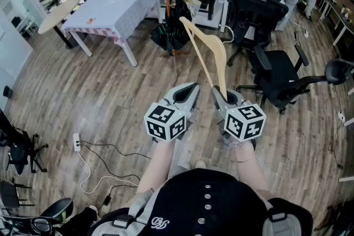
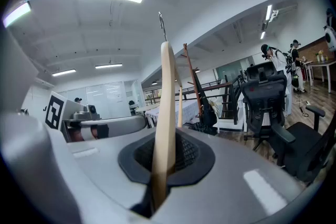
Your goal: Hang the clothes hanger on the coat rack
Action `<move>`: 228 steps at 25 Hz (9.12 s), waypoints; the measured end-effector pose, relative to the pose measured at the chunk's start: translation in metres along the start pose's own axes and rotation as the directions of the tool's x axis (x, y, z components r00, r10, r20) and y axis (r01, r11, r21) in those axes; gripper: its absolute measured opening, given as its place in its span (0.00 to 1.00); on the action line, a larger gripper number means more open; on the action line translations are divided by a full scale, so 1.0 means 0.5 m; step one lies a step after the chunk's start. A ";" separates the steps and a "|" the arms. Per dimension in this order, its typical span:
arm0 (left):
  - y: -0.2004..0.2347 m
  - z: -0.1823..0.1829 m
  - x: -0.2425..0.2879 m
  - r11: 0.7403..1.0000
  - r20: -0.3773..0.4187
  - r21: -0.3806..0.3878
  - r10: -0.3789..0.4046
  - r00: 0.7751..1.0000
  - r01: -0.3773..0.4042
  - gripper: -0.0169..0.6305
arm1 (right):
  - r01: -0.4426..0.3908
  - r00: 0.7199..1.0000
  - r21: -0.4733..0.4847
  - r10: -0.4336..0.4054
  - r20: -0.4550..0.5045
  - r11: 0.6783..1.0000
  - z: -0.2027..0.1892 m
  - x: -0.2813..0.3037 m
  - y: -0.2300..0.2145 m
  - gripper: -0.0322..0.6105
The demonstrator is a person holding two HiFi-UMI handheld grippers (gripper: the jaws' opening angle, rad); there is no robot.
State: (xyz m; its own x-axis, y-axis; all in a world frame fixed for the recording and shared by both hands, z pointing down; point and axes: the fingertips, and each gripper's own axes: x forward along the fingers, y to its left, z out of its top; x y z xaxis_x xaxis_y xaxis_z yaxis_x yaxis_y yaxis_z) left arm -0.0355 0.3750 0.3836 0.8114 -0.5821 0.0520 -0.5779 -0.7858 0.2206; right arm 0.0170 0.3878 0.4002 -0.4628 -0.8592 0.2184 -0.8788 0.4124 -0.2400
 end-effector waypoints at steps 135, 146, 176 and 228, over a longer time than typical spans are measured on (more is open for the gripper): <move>0.996 0.331 0.919 0.983 0.070 0.095 0.149 0.986 -0.155 0.03 | -0.039 0.997 -0.041 0.041 0.063 0.998 0.481 1.124 -0.707 0.05; 1.072 0.356 0.996 0.976 0.096 0.094 0.187 0.978 -0.196 0.03 | -0.075 0.995 -0.083 0.080 0.057 0.994 0.519 1.221 -0.764 0.05; 1.169 0.386 1.059 0.982 0.084 0.078 0.163 0.983 -0.169 0.03 | -0.070 0.997 -0.107 0.074 0.032 0.992 0.565 1.338 -0.800 0.05; 1.338 0.532 1.075 0.985 0.212 0.046 0.154 0.965 -0.168 0.02 | -0.157 0.987 -0.257 0.155 -0.028 0.954 0.681 1.592 -0.722 0.05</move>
State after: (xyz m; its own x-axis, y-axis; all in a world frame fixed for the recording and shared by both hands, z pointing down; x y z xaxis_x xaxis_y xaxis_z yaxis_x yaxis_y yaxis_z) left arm -0.0091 -0.5189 0.2999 0.6754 -0.7273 -0.1218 -0.7091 -0.6858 0.1639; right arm 0.0055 -0.5480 0.3386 -0.5967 -0.7759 0.2049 -0.7951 0.6061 -0.0204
